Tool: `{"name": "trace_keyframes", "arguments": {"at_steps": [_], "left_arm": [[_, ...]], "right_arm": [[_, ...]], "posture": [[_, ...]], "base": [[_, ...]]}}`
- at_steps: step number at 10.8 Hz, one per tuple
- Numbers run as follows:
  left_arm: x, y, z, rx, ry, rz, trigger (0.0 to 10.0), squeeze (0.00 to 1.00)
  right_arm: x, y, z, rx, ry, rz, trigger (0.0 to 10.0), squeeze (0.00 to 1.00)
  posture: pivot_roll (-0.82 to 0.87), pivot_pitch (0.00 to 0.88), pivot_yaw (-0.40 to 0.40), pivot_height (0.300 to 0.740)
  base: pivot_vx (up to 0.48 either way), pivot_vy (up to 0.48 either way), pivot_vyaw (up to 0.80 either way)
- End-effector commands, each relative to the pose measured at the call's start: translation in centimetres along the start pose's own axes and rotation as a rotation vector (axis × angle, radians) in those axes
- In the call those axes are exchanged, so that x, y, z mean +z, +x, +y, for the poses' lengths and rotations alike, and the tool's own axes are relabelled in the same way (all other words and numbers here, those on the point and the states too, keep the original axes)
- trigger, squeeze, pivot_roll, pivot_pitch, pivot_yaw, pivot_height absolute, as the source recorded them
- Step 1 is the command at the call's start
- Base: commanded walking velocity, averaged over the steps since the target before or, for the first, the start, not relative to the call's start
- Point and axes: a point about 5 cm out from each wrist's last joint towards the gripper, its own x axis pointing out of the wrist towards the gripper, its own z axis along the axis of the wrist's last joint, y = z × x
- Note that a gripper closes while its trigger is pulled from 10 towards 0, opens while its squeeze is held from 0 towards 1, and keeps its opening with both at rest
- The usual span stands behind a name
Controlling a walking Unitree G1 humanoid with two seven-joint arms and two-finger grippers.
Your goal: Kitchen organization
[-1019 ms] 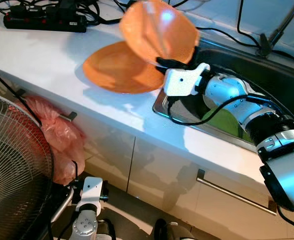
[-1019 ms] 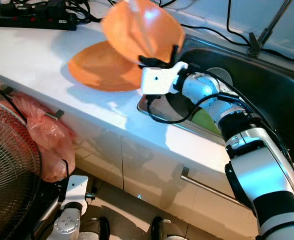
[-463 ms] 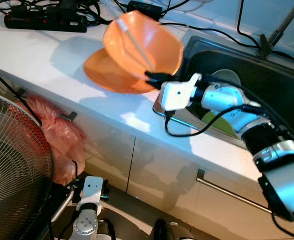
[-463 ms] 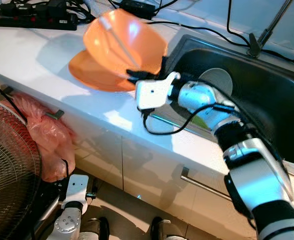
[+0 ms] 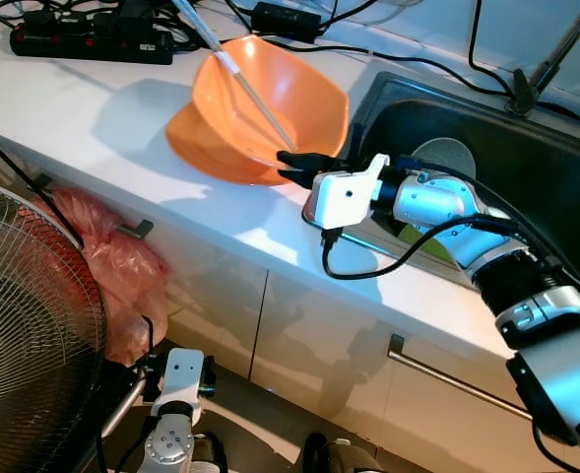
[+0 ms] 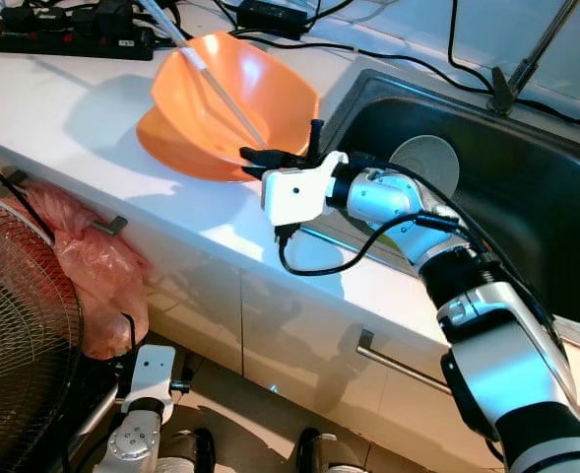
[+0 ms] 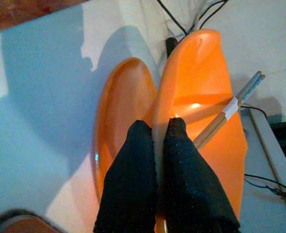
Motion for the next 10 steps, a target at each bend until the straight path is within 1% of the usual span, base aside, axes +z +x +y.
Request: {"name": "trace_keyframes", "arguments": {"at_steps": [1,2,3,4,8,10], "left_arm": [[-0.51,-0.33,-0.61,-0.025,0.010,0.023,10.0,0.00],[-0.56,-0.36,-0.54,-0.022,0.010,0.025,10.0,0.00],[-0.57,-0.34,-0.48,-0.021,0.011,0.025,10.0,0.00],[-0.56,-0.33,-0.46,-0.020,0.010,0.025,10.0,0.00],[-0.50,-0.31,-0.49,-0.020,0.010,0.023,10.0,0.00],[-0.49,-0.30,-0.50,-0.017,0.009,0.024,10.0,0.00]], "right_arm": [[0.26,-0.15,-0.36,-0.012,0.001,-0.014,10.0,0.27],[0.21,-0.15,-0.33,-0.011,0.005,-0.011,10.0,0.63],[0.22,-0.13,-0.34,-0.011,0.005,-0.010,10.0,0.57],[0.22,-0.14,-0.32,-0.010,0.004,-0.007,10.0,0.00],[0.02,-0.16,-0.48,-0.020,-0.002,0.018,10.0,0.00],[0.35,0.33,-0.44,-0.025,0.003,0.005,10.0,0.00]], "posture": [[0.04,0.159,-0.114,0.740],[0.04,0.161,-0.114,0.740],[0.04,0.163,-0.113,0.740],[0.04,0.164,-0.113,0.740],[0.04,0.165,-0.114,0.740],[0.04,0.164,-0.116,0.740]], "base": [[0.000,0.000,0.00],[0.000,0.000,0.00],[0.000,0.000,0.00],[0.000,0.000,0.00],[0.000,0.000,0.00],[0.000,0.000,0.00]]}}
